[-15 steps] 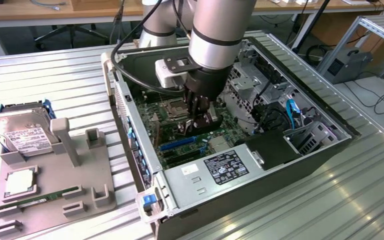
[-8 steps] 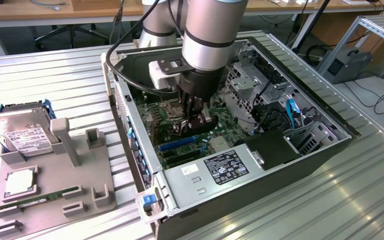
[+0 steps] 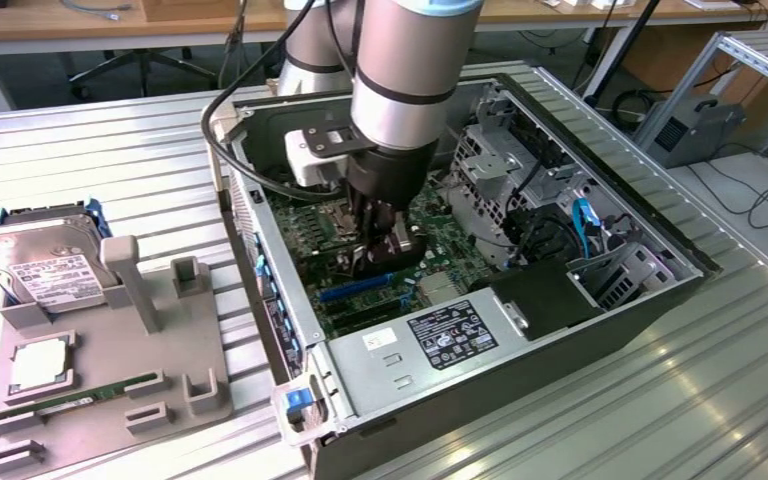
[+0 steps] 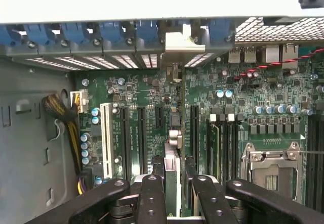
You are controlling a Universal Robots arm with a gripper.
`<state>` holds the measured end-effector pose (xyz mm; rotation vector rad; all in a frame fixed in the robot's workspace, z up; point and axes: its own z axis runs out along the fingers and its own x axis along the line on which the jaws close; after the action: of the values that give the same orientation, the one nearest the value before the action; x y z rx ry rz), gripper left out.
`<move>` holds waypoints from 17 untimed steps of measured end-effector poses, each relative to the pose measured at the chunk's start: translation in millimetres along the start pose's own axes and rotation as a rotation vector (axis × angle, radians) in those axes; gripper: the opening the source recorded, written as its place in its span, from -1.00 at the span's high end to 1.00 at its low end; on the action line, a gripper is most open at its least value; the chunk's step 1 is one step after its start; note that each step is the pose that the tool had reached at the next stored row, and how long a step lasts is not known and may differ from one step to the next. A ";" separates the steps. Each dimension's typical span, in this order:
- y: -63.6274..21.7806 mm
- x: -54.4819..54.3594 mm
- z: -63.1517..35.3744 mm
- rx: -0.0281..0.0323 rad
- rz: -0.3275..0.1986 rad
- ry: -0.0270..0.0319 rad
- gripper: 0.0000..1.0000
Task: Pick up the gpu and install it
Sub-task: 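Insert the gpu into the slot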
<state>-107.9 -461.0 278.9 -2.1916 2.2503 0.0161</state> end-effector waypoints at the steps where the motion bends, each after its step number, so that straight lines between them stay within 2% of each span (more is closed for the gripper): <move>1: 0.5 0.0 0.9 0.0000 0.000 0.0000 0.47; 17: 2.6 -1.5 11.6 0.0000 0.000 0.0001 0.47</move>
<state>-110.5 -459.3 267.3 -2.1914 2.2506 0.0161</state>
